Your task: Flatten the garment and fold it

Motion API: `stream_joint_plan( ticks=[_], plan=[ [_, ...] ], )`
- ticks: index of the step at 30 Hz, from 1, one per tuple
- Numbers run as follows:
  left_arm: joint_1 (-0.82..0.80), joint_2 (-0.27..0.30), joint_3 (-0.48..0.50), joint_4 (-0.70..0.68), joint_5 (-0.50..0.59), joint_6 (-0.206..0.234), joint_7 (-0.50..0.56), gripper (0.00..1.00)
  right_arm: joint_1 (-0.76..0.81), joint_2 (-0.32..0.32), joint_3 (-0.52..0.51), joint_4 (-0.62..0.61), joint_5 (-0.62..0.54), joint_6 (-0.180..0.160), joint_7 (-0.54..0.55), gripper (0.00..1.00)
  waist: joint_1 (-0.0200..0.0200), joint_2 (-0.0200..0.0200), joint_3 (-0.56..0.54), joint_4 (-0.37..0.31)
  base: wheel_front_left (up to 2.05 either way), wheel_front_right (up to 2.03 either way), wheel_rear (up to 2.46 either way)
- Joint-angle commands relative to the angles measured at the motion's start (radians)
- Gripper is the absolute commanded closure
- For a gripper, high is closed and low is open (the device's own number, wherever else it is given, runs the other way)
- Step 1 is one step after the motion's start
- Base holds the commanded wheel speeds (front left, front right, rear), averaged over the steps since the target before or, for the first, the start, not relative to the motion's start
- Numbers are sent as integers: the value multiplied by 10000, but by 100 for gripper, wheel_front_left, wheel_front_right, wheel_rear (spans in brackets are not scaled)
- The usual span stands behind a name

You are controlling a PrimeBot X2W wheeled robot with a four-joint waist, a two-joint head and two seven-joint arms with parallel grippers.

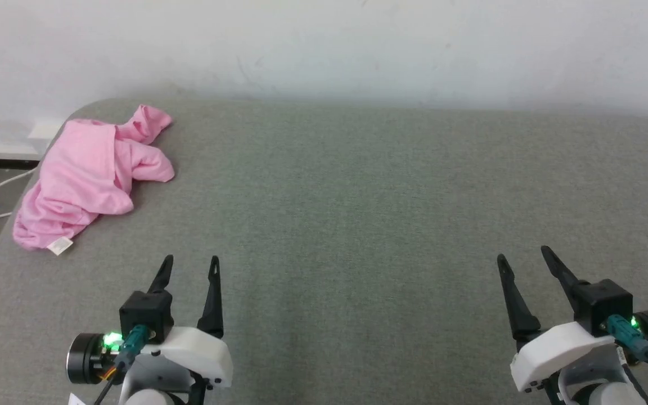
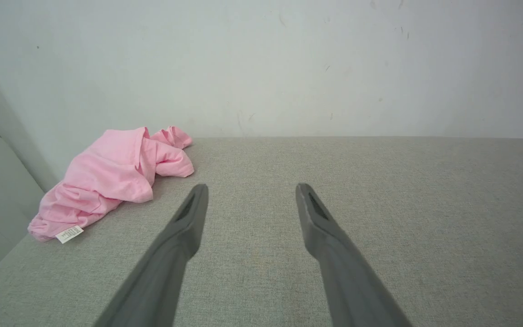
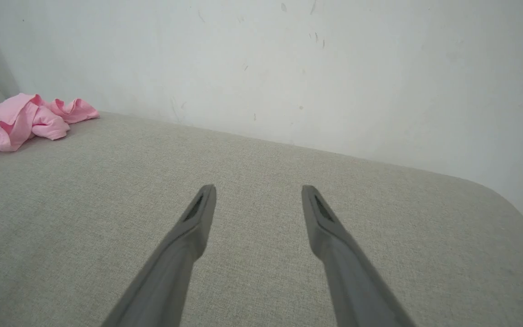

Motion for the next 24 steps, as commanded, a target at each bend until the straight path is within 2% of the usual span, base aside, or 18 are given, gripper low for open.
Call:
stream_joint_plan(
  ticks=[1,24],
  plan=[
    [-166,59,-65,87,-129,90,-130,0,-105,9,30,65,65,-4,-87,0,0,0,8,185,0,0,0],
    [-190,267,-311,310,-415,424,-598,0,-220,14,202,248,218,-8,-327,0,0,0,-14,1417,0,0,0]
  ],
)
